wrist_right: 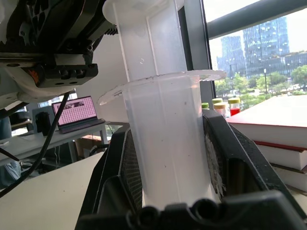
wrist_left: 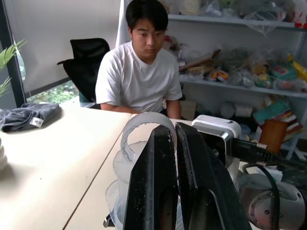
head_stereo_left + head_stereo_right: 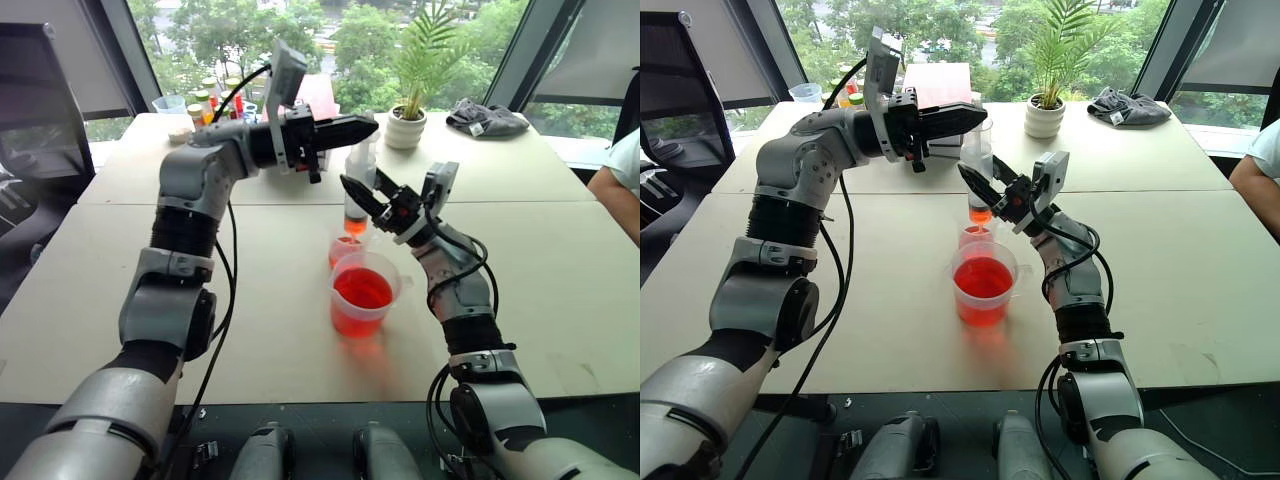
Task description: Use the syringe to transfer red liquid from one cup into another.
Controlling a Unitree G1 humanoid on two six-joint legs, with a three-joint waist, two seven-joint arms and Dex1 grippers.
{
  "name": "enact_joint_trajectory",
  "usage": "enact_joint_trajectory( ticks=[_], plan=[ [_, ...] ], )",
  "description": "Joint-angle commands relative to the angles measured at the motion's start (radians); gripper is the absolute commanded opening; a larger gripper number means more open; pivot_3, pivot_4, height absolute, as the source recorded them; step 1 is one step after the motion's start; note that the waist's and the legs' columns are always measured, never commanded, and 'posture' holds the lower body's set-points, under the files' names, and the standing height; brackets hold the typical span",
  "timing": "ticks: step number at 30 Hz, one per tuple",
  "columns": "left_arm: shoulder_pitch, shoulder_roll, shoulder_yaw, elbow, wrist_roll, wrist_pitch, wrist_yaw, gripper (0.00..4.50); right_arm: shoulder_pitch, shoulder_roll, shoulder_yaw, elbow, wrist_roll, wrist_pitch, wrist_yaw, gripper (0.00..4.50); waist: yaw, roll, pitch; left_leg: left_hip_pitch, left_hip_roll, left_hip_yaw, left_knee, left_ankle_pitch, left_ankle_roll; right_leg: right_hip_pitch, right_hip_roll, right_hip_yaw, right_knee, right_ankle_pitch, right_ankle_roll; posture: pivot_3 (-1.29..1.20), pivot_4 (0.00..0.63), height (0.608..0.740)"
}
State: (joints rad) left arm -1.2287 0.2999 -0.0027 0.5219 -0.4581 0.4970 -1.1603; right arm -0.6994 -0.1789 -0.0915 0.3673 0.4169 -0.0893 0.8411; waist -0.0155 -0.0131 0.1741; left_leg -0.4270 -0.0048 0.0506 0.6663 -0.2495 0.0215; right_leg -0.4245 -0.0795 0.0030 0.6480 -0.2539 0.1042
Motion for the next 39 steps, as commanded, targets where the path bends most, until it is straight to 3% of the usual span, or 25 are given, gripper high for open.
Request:
enact_joint_trajectory(
  ticks=[1,21,32,35,39],
  plan=[
    [0.018,-0.015,-0.033,-0.01,0.025,-0.018,-0.018,0.04,-0.025,-0.008,-0.004,-0.113,0.028,0.017,-0.007,1.41,0.001,0.0,0.0,0.0,0.0,0.0,0.0,0.0,0.0,0.0,0.0,0.0,0.0,0.0,0.0,0.0,0.15,0.74],
    [0.155,-0.016,-0.076,-0.116,0.039,0.039,0.007,0.04,-0.076,-0.026,-0.039,-0.268,0.078,0.159,-0.052,1.41,0.002,0.0,0.0,0.0,0.0,0.0,0.0,0.0,0.0,0.0,0.0,0.0,0.0,0.0,0.0,0.0,0.15,0.74],
    [0.134,0.009,-0.051,-0.122,0.027,0.061,0.009,0.04,-0.074,-0.015,-0.027,-0.247,0.075,0.163,-0.044,1.41,0.001,0.0,0.0,0.0,0.0,0.0,0.0,0.0,0.0,0.0,0.0,0.0,0.0,0.0,0.0,0.0,0.15,0.74],
    [0.109,0.027,-0.011,-0.119,0.002,0.078,0.019,0.95,-0.057,-0.015,-0.016,-0.241,0.075,0.184,-0.033,1.41,0.001,0.0,0.0,0.0,0.0,0.0,0.0,0.0,0.0,0.0,0.0,0.0,0.0,0.0,0.0,0.0,0.15,0.74],
    [0.103,0.059,0.016,-0.12,-0.005,0.087,0.025,3.02,-0.043,-0.016,-0.004,-0.234,0.074,0.2,-0.028,1.41,0.0,0.0,0.0,0.0,0.0,0.0,0.0,0.0,0.0,0.0,0.0,0.0,0.0,0.0,0.0,0.0,0.15,0.74]
  ],
)
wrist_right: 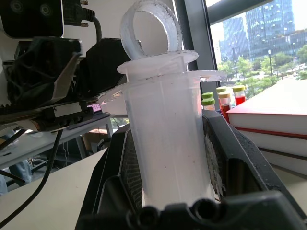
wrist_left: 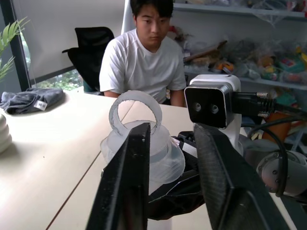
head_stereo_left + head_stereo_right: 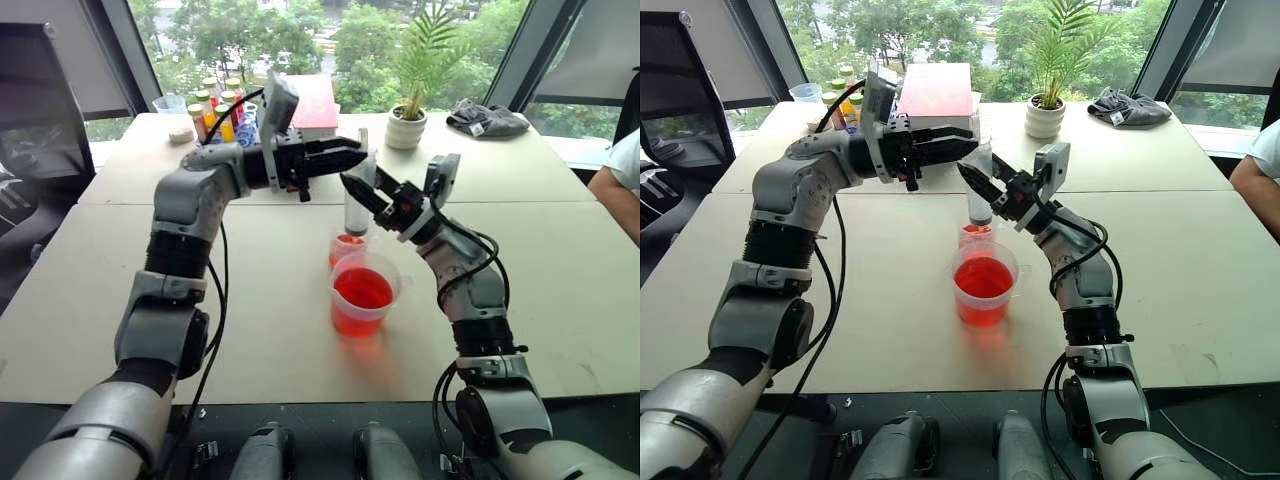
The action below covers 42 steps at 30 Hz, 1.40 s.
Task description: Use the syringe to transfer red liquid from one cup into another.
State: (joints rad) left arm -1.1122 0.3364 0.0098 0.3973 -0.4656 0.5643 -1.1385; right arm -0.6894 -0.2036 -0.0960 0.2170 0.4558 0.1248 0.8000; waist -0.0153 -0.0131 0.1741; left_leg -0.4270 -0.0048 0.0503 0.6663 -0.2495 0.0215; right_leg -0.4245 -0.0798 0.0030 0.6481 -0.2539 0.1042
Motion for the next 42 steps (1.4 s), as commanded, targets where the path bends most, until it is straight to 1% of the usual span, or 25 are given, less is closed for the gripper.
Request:
enact_joint_trajectory(
  ticks=[1,2,3,6,11,14,16,18,20,23,27,29,32,39,41,42],
  plan=[
    [-0.012,0.035,0.011,0.0,0.0,0.022,0.004,3.41,-0.05,0.009,0.004,-0.081,0.034,-0.012,0.015,1.41,0.0,0.0,0.0,0.0,0.0,0.0,0.0,0.0,0.0,0.0,0.0,0.0,0.0,0.0,0.0,0.0,0.15,0.74],
    [-0.011,0.045,0.017,-0.007,-0.004,0.026,0.005,4.01,-0.047,0.009,0.006,-0.079,0.033,-0.011,0.016,1.41,-0.002,0.0,0.0,0.0,0.0,0.0,0.0,0.0,0.0,0.0,0.0,0.0,0.0,0.0,0.0,0.0,0.15,0.74],
    [-0.009,0.056,0.025,-0.018,-0.011,0.034,0.009,4.45,-0.045,0.01,0.008,-0.077,0.032,-0.01,0.016,1.41,-0.002,0.0,0.0,0.0,0.0,0.0,0.0,0.0,0.0,0.0,0.0,0.0,0.0,0.0,0.0,0.0,0.15,0.74],
    [0.006,0.091,0.045,-0.059,-0.03,0.061,0.016,4.45,-0.046,0.01,0.009,-0.068,0.028,-0.013,0.012,1.41,-0.002,0.0,0.0,0.0,0.0,0.0,0.0,0.0,0.0,0.0,0.0,0.0,0.0,0.0,0.0,0.0,0.15,0.74],
    [0.075,0.151,0.063,-0.17,-0.069,0.117,0.014,4.45,-0.082,-0.006,-0.009,-0.066,0.026,0.005,-0.03,1.41,-0.002,0.0,0.0,0.0,0.0,0.0,0.0,0.0,0.0,0.0,0.0,0.0,0.0,0.0,0.0,0.0,0.15,0.74],
    [0.134,0.179,0.055,-0.237,-0.089,0.149,-0.002,4.45,-0.155,-0.032,-0.047,-0.102,0.045,0.189,-0.202,1.41,-0.002,0.0,0.0,0.0,0.0,0.0,0.0,0.0,0.0,-0.001,-0.001,0.0,0.0,0.0,0.0,0.0,0.15,0.74],
    [0.17,0.181,0.058,-0.258,-0.098,0.168,0.016,4.45,-0.211,-0.07,-0.073,-0.147,0.076,0.353,-0.299,1.41,0.002,0.0,0.0,0.0,0.0,-0.001,0.0,0.0,-0.001,-0.001,-0.004,0.0,0.0,0.0,0.0,0.0,0.15,0.74],
    [0.206,0.183,0.058,-0.289,-0.105,0.173,0.026,4.45,-0.265,-0.133,-0.095,-0.186,0.101,0.564,-0.389,1.41,0.003,0.0,0.0,0.0,0.0,-0.002,-0.001,0.0,-0.001,-0.001,-0.006,0.0,0.0,0.0,-0.001,0.0,0.15,0.74],
    [0.24,0.184,0.059,-0.324,-0.113,0.181,0.039,4.45,-0.306,-0.221,-0.117,-0.195,0.098,0.736,-0.454,1.41,0.003,0.0,0.0,-0.001,0.0,-0.001,-0.002,0.0,-0.001,-0.002,-0.008,-0.001,0.0,0.0,-0.001,0.0,0.15,0.74],
    [0.286,0.184,0.064,-0.368,-0.129,0.197,0.061,4.45,-0.329,-0.375,-0.106,-0.19,0.104,1.037,-0.47,1.41,0.005,0.0,0.0,-0.002,-0.001,-0.002,-0.003,0.0,-0.001,-0.002,-0.01,-0.002,-0.003,0.0,-0.002,0.0,0.15,0.74],
    [0.321,0.183,0.062,-0.407,-0.143,0.207,0.089,4.45,-0.278,-0.532,-0.015,-0.199,0.076,1.273,-0.45,1.41,0.0,0.0,0.0,-0.002,-0.001,-0.001,-0.005,0.0,-0.001,-0.003,-0.011,-0.002,-0.005,-0.002,-0.005,0.0,0.15,0.74],
    [0.327,0.178,0.065,-0.414,-0.149,0.211,0.102,4.45,-0.233,-0.573,0.002,-0.194,0.081,1.307,-0.416,1.41,-0.003,0.0,0.0,-0.002,-0.001,-0.001,-0.006,0.0,-0.001,-0.003,-0.011,-0.002,-0.005,-0.002,-0.005,0.0,0.15,0.74],
    [0.344,0.178,0.062,-0.431,-0.156,0.21,0.115,4.45,-0.171,-0.6,0.029,-0.153,0.061,1.319,-0.392,1.41,-0.005,0.001,0.0,-0.002,-0.001,0.0,-0.006,0.0,-0.001,-0.004,-0.01,-0.001,-0.005,-0.001,-0.003,0.0,0.15,0.74],
    [0.387,0.192,0.055,-0.491,-0.178,0.232,0.136,4.45,-0.063,-0.568,0.063,-0.078,0.005,1.25,-0.378,1.41,0.002,0.001,0.0,-0.003,-0.001,0.001,-0.004,0.0,0.0,-0.003,-0.009,-0.002,-0.004,-0.001,-0.003,0.0,0.15,0.74],
    [0.4,0.199,0.055,-0.509,-0.188,0.244,0.139,4.5,-0.042,-0.562,0.07,-0.076,-0.007,1.232,-0.373,2.42,0.002,0.001,0.0,-0.003,-0.001,0.001,-0.004,0.0,0.0,-0.003,-0.009,-0.002,-0.004,-0.001,-0.003,0.0,0.15,0.74],
    [0.405,0.202,0.055,-0.518,-0.192,0.249,0.14,4.5,-0.034,-0.561,0.071,-0.08,-0.009,1.228,-0.368,2.71,0.003,0.001,0.0,-0.003,-0.001,0.001,-0.004,0.0,0.0,-0.003,-0.008,-0.003,-0.004,-0.001,-0.003,0.0,0.15,0.74]
  ],
)
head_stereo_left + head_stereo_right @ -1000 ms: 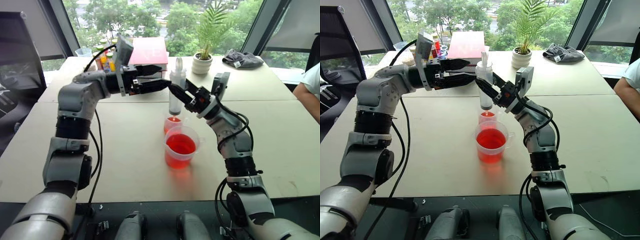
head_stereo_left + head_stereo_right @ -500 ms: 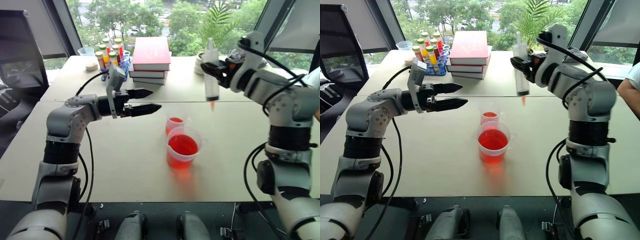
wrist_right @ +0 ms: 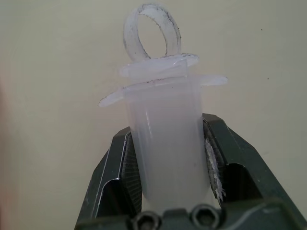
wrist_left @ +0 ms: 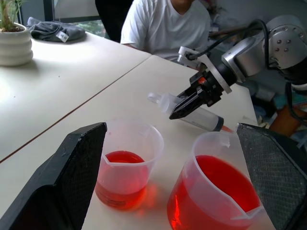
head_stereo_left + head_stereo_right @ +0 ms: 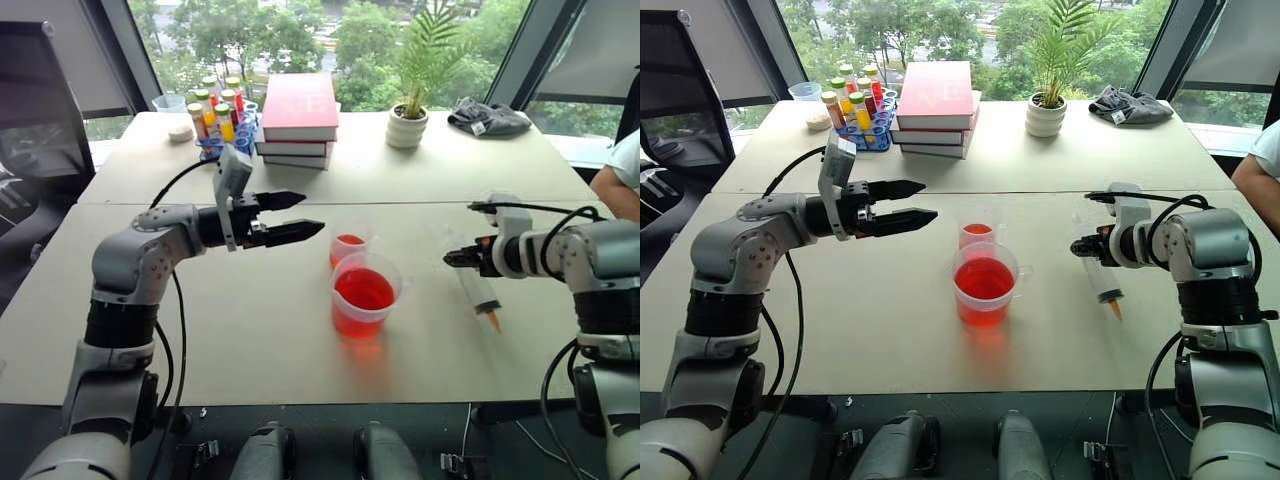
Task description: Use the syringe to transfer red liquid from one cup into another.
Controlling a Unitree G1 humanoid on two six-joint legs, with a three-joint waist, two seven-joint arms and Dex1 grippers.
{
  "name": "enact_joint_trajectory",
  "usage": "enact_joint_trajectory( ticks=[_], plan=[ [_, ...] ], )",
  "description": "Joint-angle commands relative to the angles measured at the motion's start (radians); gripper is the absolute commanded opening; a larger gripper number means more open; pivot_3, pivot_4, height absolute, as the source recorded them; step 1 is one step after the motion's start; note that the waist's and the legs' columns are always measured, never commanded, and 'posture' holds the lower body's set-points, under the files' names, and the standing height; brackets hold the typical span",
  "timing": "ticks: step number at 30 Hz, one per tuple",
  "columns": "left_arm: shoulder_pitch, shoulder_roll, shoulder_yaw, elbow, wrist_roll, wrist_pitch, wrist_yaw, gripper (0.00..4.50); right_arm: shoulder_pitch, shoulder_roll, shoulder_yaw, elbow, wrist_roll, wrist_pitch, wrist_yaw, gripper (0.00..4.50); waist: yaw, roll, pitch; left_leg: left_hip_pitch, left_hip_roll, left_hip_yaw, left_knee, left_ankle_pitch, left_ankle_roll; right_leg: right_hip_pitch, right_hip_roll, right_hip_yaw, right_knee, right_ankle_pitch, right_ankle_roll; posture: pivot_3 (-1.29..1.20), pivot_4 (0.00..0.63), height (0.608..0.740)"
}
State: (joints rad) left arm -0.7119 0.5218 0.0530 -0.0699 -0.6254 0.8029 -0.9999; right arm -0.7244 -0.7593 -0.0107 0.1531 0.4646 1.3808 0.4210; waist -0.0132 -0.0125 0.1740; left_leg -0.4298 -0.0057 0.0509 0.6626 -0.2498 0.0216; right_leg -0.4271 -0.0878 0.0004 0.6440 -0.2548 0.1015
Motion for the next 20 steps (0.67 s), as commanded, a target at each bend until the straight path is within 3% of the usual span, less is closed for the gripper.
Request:
enact_joint_trajectory(
  ticks=[1,3,4,12,16,20],
  plan=[
    [0.008,0.016,0.016,-0.06,-0.042,0.021,0.005,4.5,0.007,-0.007,-0.014,-0.021,-0.018,-0.03,0.016,3.2,0.001,0.0,0.0,0.0,0.0,0.0,0.0,0.0,0.0,0.0,0.0,-0.001,0.0,0.0,0.0,0.0,0.15,0.74],
    [0.012,0.019,0.02,-0.072,-0.057,0.035,0.01,4.5,0.015,-0.007,-0.019,-0.033,-0.019,-0.025,0.024,4.26,0.001,0.0,0.0,0.0,0.0,0.0,0.001,0.0,0.0,0.0,0.001,-0.001,0.0,0.0,0.0,0.0,0.15,0.74],
    [0.014,0.021,0.021,-0.077,-0.062,0.04,0.013,4.5,0.018,-0.008,-0.022,-0.043,-0.017,-0.019,0.027,4.39,0.001,0.0,0.0,0.0,0.0,0.0,0.001,0.0,0.0,0.0,0.001,-0.001,0.0,0.0,0.0,0.0,0.15,0.74],
    [0.02,0.044,0.024,-0.098,-0.092,0.062,0.022,4.5,0.022,-0.101,-0.077,-0.238,0.05,0.055,0.111,4.39,0.001,0.0,0.0,0.0,0.0,0.0,0.001,0.0,0.0,0.001,0.004,-0.001,0.001,0.0,0.0,0.0,0.15,0.74],
    [0.036,0.075,0.022,-0.116,-0.1,0.075,0.015,4.5,0.062,-0.253,-0.171,-0.416,0.155,0.066,0.247,4.39,0.005,0.0,0.0,0.0,0.0,-0.001,0.001,0.0,0.0,0.001,0.004,-0.001,0.0,0.0,0.0,0.0,0.15,0.74],
    [0.053,0.103,0.022,-0.127,-0.109,0.082,0.014,4.5,0.115,-0.325,-0.259,-0.537,0.237,0.075,0.319,4.39,0.003,-0.001,0.0,0.0,0.001,-0.001,0.001,0.0,0.001,0.001,0.005,-0.001,0.0,0.0,0.001,0.0,0.15,0.74]
  ],
)
